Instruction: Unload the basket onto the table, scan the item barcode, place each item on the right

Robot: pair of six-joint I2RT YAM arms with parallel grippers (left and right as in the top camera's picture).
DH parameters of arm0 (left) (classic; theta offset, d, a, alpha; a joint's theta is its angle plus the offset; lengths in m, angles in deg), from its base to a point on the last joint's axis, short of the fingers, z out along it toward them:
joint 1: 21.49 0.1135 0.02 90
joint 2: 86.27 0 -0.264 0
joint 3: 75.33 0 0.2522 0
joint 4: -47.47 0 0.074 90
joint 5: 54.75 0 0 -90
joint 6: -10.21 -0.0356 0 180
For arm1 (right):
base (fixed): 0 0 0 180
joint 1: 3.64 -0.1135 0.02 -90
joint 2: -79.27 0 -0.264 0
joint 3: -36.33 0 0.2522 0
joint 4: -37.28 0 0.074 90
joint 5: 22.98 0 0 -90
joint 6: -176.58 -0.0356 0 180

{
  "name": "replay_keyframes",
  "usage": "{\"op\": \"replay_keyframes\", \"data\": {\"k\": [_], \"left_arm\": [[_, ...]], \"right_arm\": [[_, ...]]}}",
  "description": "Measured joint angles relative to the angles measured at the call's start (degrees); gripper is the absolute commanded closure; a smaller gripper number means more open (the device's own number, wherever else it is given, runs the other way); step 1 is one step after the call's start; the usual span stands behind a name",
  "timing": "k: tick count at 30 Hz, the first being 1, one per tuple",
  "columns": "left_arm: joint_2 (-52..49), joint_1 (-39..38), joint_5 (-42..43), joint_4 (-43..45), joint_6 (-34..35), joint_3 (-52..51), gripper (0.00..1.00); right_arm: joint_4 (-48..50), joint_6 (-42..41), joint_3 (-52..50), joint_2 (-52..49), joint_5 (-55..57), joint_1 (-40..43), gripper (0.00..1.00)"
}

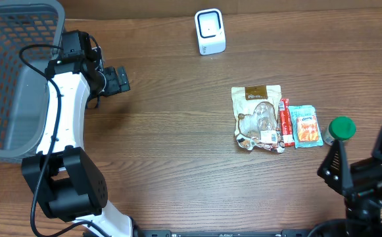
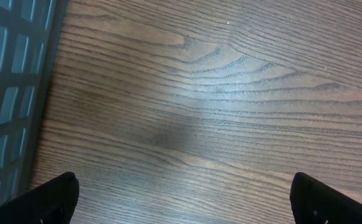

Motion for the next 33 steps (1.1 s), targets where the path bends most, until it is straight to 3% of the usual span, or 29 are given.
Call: {"op": "replay_keyframes", "data": {"k": [12,22,33], "left_arm": [[0.0,0.0,0.0,0.0,0.0,0.0,0.0],[0.0,0.0,0.0,0.0,0.0,0.0,0.0],[0.0,0.0,0.0,0.0,0.0,0.0,0.0]], "right_arm": [[-4.4,0.0,-11.4,0.0,-0.2,0.0,0.0],[-25.8,0.2,-12.1,0.1,-0.3,0.0,0.0],[-25.7,6.1,-12.0,0.2,-2.1,0.0,0.0]]}}
